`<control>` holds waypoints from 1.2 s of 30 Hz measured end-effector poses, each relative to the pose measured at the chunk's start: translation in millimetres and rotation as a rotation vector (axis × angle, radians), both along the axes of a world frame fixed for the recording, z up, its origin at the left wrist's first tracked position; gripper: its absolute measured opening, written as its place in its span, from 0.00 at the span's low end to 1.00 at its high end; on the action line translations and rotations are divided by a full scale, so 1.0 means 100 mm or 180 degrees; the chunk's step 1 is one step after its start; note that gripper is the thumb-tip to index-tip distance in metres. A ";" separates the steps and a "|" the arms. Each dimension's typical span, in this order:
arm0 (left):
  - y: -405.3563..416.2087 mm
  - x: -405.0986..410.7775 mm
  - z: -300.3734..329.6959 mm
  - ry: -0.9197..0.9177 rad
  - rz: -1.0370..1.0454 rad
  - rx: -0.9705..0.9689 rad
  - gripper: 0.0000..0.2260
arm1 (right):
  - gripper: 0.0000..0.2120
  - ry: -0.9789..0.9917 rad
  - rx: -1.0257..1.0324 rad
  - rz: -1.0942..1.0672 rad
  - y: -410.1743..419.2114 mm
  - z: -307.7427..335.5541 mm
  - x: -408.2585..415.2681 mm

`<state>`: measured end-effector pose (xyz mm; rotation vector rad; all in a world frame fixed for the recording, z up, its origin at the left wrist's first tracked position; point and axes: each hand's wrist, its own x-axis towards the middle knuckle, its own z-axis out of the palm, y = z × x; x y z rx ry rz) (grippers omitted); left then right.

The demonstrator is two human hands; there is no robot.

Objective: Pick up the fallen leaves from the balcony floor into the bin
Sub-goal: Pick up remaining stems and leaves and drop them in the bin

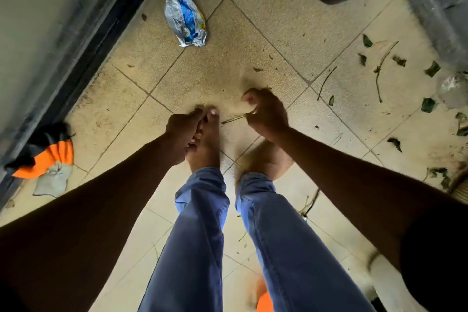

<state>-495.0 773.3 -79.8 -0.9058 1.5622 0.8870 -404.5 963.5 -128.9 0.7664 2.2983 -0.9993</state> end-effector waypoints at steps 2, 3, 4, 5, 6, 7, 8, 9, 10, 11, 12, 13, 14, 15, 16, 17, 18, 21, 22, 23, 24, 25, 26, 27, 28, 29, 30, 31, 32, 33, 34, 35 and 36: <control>-0.12 0.02 0.03 -0.0087 0.0030 0.0037 0.21 | 0.19 0.0147 0.0697 0.0866 0.08 -0.14 0.06; -0.17 0.04 0.04 -0.0146 0.0087 0.0064 0.21 | 0.17 0.0233 0.0834 0.1175 0.11 -0.17 0.08; -0.22 0.06 0.04 -0.0197 0.0138 0.0094 0.21 | 0.15 0.0299 0.0942 0.1443 0.13 -0.19 0.10; -0.25 0.09 0.04 -0.0247 0.0168 0.0135 0.21 | 0.13 0.0362 0.1050 0.1665 0.14 -0.19 0.11; -0.27 0.11 0.06 -0.0293 0.0172 0.0179 0.21 | 0.11 0.0414 0.1113 0.1837 0.14 -0.21 0.12; -0.28 0.13 0.06 -0.0322 0.0158 0.0220 0.22 | 0.10 0.0446 0.1126 0.1956 0.15 -0.21 0.12; -0.27 0.16 0.07 -0.0349 0.0145 0.0249 0.22 | 0.09 0.0468 0.1123 0.2052 0.15 -0.21 0.13; -0.25 0.17 0.07 -0.0363 0.0150 0.0272 0.21 | 0.09 0.0494 0.1153 0.2145 0.16 -0.23 0.13; -0.22 0.19 0.08 -0.0370 0.0176 0.0291 0.21 | 0.08 0.0530 0.1203 0.2234 0.17 -0.25 0.14; -0.19 0.20 0.08 -0.0361 0.0205 0.0312 0.21 | 0.07 0.0559 0.1238 0.2283 0.17 -0.27 0.14; -0.14 0.21 0.09 -0.0338 0.0232 0.0328 0.20 | 0.05 0.0574 0.1196 0.2221 0.18 -0.28 0.14; -0.09 0.21 0.09 -0.0297 0.0254 0.0342 0.19 | 0.04 0.0581 0.1077 0.2012 0.17 -0.27 0.14; -0.04 0.21 0.11 -0.0247 0.0265 0.0356 0.18 | 0.03 0.0511 0.0882 0.1696 0.16 -0.22 0.13; 0.01 0.20 0.13 -0.0201 0.0287 0.0379 0.17 | 0.02 0.0425 0.0666 0.1277 0.14 -0.16 0.10; 0.07 0.18 0.15 -0.0176 0.0343 0.0417 0.17 | 0.02 0.0362 0.0452 0.0780 0.11 -0.08 0.06; 0.13 0.17 0.19 -0.0196 0.0430 0.0490 0.18 | 0.02 0.0291 0.0216 0.0267 0.09 0.02 0.03; 0.19 0.16 0.23 -0.0244 0.0551 0.0590 0.18 | 0.02 0.0254 -0.0045 -0.0232 0.05 0.13 0.00; 0.40 0.14 0.35 -0.0172 0.0773 0.0806 0.22 | 0.01 0.0331 -0.0805 -0.1384 -0.04 0.57 -0.06; 0.48 0.12 0.41 -0.0031 0.0735 0.0835 0.23 | 0.02 0.0367 -0.1042 -0.1686 -0.05 0.72 -0.07; 0.55 0.11 0.45 0.0140 0.0645 0.0857 0.26 | 0.03 0.0385 -0.1247 -0.1915 -0.07 0.86 -0.05; 0.63 0.09 0.51 0.0301 0.0503 0.0888 0.29 | 0.03 0.0428 -0.1391 -0.2074 -0.08 0.99 -0.04; 0.71 0.07 0.56 0.0429 0.0341 0.0925 0.30 | 0.03 0.0471 -0.1466 -0.2166 -0.11 1.08 -0.03; 0.78 0.05 0.59 0.0542 0.0176 0.0976 0.31 | 0.02 0.0511 -0.1507 -0.2234 -0.14 1.16 -0.02; 0.86 0.05 0.61 0.0660 -0.0017 0.1045 0.29 | 0.02 0.0558 -0.1548 -0.2336 -0.16 1.22 0.00; 0.92 0.06 0.61 0.0791 -0.0159 0.1103 0.27 | 0.01 0.0596 -0.1568 -0.2393 -0.21 1.25 0.02; 0.98 0.09 0.59 0.0921 -0.0283 0.1120 0.25 | 0.02 0.0653 -0.1511 -0.2407 -0.25 1.26 0.06; 1.02 0.10 0.57 0.1039 -0.0384 0.1036 0.25 | 0.04 0.0694 -0.1439 -0.2404 -0.31 1.25 0.09; 1.04 0.10 0.54 0.1119 -0.0473 0.0869 0.25 | 0.05 0.0708 -0.1404 -0.2413 -0.35 1.25 0.12; 1.06 0.11 0.51 0.1151 -0.0588 0.0670 0.26 | 0.05 0.0748 -0.1411 -0.2442 -0.37 1.25 0.18; 1.06 0.11 0.49 0.1136 -0.0683 0.0483 0.26 | 0.05 0.0721 -0.1401 -0.2472 -0.37 1.22 0.24; 1.06 0.12 0.47 0.1059 -0.0716 0.0352 0.25 | 0.07 0.0687 -0.1465 -0.2549 -0.35 1.21 0.30; 1.04 0.12 0.46 0.0932 -0.0636 0.0281 0.25 | 0.09 0.0550 -0.1420 -0.2563 -0.35 1.14 0.40; 1.01 0.12 0.46 0.0793 -0.0509 0.0265 0.24 | 0.11 0.0416 -0.1378 -0.2557 -0.35 1.01 0.51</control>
